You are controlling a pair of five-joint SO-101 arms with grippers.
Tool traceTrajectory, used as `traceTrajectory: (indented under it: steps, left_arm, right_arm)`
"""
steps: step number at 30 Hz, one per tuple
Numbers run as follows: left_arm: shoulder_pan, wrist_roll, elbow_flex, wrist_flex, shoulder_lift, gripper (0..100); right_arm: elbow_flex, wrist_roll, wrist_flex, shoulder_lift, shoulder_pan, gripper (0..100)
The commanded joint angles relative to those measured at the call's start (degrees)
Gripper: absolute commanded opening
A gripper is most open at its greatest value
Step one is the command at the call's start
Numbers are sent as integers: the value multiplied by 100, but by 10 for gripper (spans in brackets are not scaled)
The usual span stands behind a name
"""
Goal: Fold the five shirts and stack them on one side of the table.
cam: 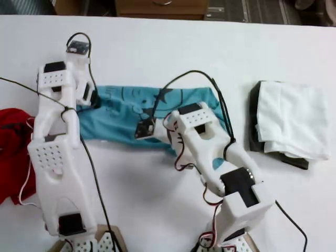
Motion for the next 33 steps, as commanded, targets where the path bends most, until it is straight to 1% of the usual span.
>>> traceTrajectory:
  steps: [1,3,6,7,9,13,16,22,33]
  left_arm:
    - [9,0,-127,-255,18,264]
    - [9,-88,-127,-246,18,264]
    - [9,-97,-127,-246,18,264]
    - [9,-97,-127,-246,18,264]
    - [18,-97,-127,-246,18,264]
    - [18,-105,-127,-246,18,264]
    - [18,-105,-127,-246,18,264]
    - [18,-105,-127,-246,18,264]
    - [18,-105,-127,-255,18,264]
  right_arm:
    - [-35,-35,-365,224,66,234]
    - [-44,-26,-435,233,119,180]
    - [-246,-18,-409,251,303,30]
    - [-325,-26,-400,251,382,8]
    - [-440,-26,-356,215,558,29]
    - [-897,-9,48,215,804,20]
    - [-1415,0,532,207,866,20]
    - [-2602,440,1710,207,822,20]
    - [-4229,448,1798,268,778,20]
